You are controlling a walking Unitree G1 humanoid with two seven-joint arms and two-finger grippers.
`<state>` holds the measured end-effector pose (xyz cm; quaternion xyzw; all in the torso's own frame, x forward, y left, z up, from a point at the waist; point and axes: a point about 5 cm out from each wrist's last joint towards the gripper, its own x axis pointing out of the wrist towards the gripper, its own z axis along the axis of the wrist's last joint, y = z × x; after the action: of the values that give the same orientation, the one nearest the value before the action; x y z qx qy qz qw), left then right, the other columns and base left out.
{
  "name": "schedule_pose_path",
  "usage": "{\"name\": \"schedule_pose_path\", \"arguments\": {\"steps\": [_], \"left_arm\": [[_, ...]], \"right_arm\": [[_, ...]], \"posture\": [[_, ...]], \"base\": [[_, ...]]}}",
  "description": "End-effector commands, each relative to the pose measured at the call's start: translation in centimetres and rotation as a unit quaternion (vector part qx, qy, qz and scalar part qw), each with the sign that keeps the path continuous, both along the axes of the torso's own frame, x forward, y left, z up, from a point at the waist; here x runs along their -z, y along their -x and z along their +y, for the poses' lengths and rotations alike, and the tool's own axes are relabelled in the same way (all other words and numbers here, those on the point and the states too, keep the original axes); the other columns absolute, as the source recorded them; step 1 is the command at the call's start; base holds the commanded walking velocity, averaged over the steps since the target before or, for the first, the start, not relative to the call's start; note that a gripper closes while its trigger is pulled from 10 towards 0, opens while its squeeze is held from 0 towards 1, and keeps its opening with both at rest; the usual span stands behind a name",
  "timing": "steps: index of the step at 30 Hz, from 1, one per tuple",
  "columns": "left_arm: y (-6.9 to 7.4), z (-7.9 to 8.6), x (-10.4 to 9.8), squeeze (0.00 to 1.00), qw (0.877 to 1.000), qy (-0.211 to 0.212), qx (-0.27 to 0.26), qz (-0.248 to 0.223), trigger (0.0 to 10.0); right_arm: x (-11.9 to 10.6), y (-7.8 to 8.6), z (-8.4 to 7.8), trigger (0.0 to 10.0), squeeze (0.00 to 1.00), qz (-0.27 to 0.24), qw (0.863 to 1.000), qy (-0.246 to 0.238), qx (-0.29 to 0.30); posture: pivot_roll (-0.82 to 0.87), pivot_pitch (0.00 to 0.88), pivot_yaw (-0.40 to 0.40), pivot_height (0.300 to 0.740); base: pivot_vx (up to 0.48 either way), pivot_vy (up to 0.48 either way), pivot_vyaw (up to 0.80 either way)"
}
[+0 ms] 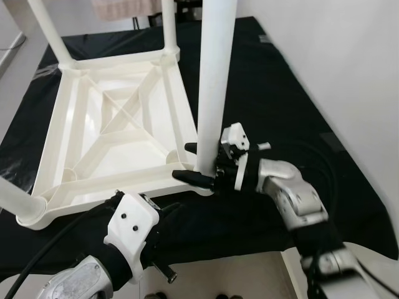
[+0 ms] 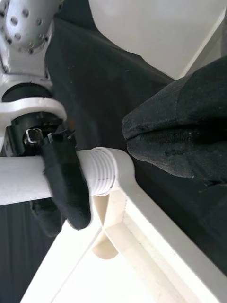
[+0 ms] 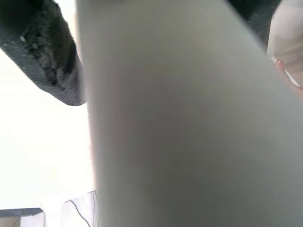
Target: Building children table
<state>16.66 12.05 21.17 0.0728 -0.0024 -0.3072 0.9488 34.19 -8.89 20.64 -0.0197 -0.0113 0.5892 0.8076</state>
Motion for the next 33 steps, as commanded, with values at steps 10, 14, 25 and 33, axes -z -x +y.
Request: {"name": "schedule_pose_path", "arguments": {"steps": [10,14,25,33], "left_arm": [[0.2,0.3,0.6,0.0,1.0,-0.004,-0.015,0.006,10.0],[0.4,0.7,1.3,0.0,1.0,-0.008,-0.025,0.016,10.0],[2.5,1.5,4.2,0.0,0.995,-0.018,-0.063,0.071,10.0],[1.3,2.0,6.0,0.0,0.993,0.029,-0.084,0.072,10.0]], "right_arm": [[0.4,-1.5,-0.8,0.0,0.0,0.045,0.997,-0.017,-0.055],[0.9,-1.8,-2.1,0.0,0.0,0.025,0.999,0.025,-0.02],[7.9,5.6,0.2,0.0,0.0,0.084,0.918,0.025,0.386],[8.5,5.7,3.0,5.0,0.0,0.064,0.926,0.034,0.371]], "posture": [[0.12,0.185,-0.042,0.74],[0.12,0.184,-0.054,0.74],[0.1,0.183,-0.052,0.74],[0.08,0.105,-0.054,0.74]], "base": [[0.0,0.0,0.0],[0.0,0.0,0.0],[0.0,0.0,0.0],[0.0,0.0,0.0]]}}
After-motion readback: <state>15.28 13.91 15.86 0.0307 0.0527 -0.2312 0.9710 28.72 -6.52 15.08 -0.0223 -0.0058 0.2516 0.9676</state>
